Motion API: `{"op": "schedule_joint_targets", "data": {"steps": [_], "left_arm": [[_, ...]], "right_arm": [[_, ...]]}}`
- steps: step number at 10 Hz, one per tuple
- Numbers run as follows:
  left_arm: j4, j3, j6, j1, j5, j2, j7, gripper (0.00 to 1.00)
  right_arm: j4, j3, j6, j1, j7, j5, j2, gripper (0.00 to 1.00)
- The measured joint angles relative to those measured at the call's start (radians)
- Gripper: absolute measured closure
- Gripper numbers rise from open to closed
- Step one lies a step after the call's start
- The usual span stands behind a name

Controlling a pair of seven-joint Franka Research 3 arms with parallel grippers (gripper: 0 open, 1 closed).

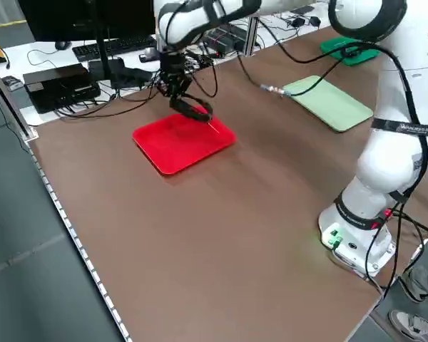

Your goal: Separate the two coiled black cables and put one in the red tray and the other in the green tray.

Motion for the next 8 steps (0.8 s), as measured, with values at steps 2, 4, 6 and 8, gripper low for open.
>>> {"op": "schedule_joint_targets", "data": {"steps": [2,4,6,8], "left_arm": [[0.022,0.0,0.027,0.013,-0.039,0.054,0.023,0.83],[0.038,0.0,0.028,0.011,-0.073,0.065,0.023,0.64],[0.059,-0.001,0.028,0.009,-0.076,0.044,0.0,0.36],[0.069,-0.02,0.005,0.001,-0.076,-0.036,-0.094,0.04]], "right_arm": [[0.03,-0.001,-0.011,-0.003,-0.026,-0.025,0.0,0.09],[0.083,-0.01,-0.053,-0.037,-0.094,-0.046,-0.006,0.0],[0.124,-0.013,-0.096,-0.084,-0.111,-0.062,-0.04,0.0],[0.143,-0.017,-0.106,-0.087,-0.048,-0.154,-0.147,0.0]]}}
